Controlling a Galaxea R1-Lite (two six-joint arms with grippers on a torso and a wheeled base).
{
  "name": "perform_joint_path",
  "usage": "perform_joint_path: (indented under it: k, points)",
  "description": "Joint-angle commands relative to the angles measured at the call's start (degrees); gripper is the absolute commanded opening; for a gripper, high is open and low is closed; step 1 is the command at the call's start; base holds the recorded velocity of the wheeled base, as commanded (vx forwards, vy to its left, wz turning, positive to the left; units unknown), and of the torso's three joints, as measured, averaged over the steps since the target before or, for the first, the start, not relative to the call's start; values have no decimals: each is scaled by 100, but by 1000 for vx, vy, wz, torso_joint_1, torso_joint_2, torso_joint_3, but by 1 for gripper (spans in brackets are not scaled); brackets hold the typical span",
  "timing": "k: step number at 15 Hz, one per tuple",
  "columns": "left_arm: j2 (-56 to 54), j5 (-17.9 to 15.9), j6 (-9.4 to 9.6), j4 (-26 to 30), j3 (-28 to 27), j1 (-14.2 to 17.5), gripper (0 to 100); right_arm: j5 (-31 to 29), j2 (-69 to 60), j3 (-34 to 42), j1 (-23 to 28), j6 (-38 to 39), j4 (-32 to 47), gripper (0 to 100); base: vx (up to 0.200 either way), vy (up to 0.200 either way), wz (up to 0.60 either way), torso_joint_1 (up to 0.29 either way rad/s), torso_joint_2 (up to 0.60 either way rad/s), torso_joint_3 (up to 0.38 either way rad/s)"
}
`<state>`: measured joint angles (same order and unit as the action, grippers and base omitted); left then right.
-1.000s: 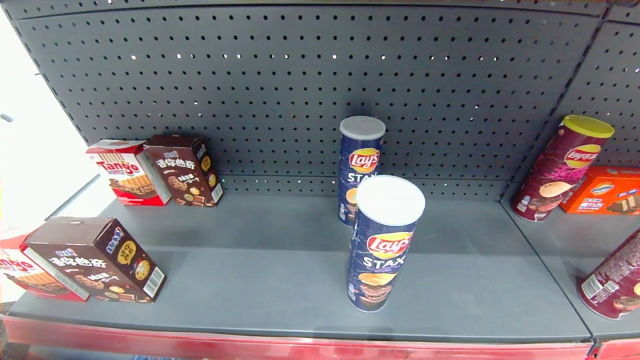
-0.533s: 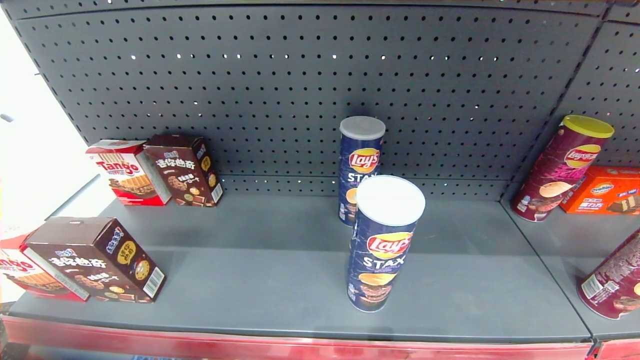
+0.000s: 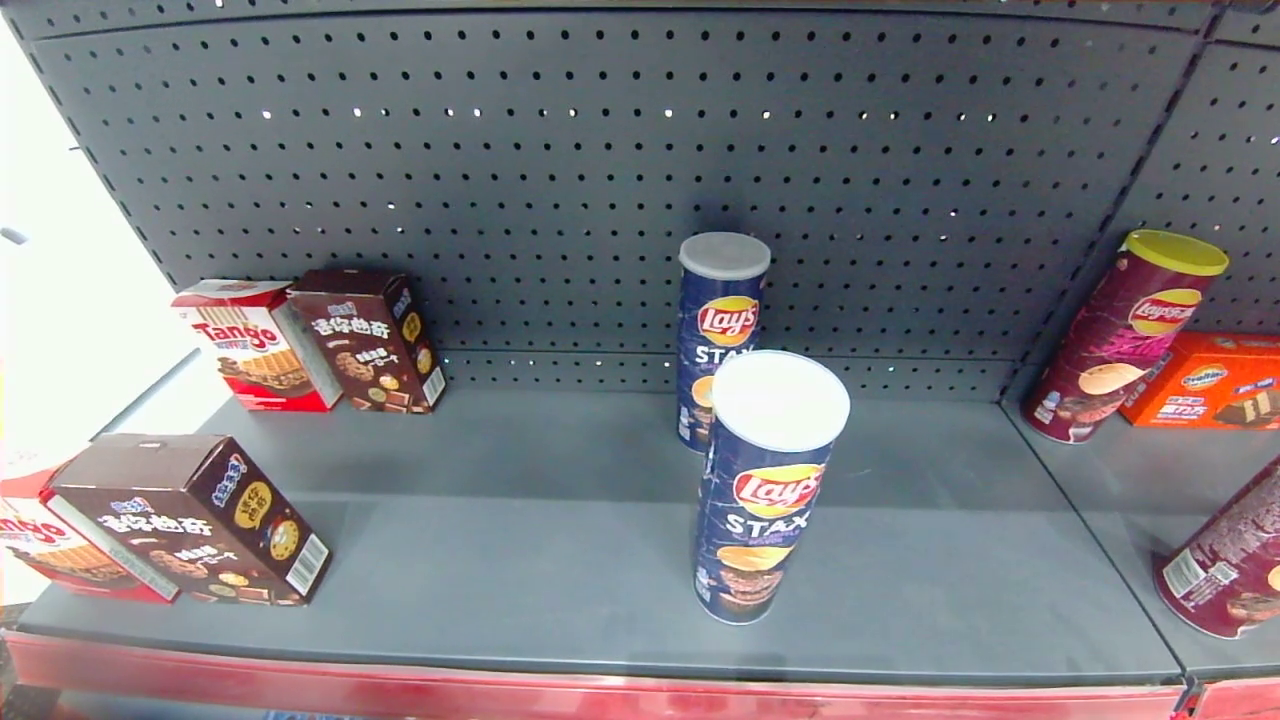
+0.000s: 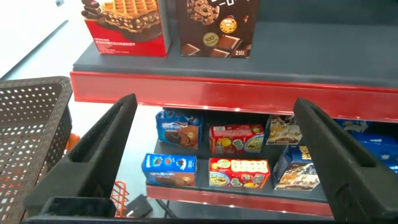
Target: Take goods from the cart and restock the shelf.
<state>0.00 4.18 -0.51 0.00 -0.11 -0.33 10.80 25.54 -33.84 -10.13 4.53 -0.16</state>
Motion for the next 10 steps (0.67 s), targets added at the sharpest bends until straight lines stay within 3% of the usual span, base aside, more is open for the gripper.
perform_joint_path:
  k: [1, 3, 10]
  points:
    - [18, 4, -2, 0, -7, -2, 100, 19, 1269, -334, -595, -5, -582, 100, 0, 0, 0, 0, 0, 0]
    - [18, 4, -2, 0, -7, -2, 100, 19, 1735, -351, -1026, -5, -925, 100, 0, 0, 0, 0, 0, 0]
    - [26, 4, -2, 9, -7, -11, 100, -17, 2315, -351, -1764, -58, -925, 100, 0, 0, 0, 0, 0, 0]
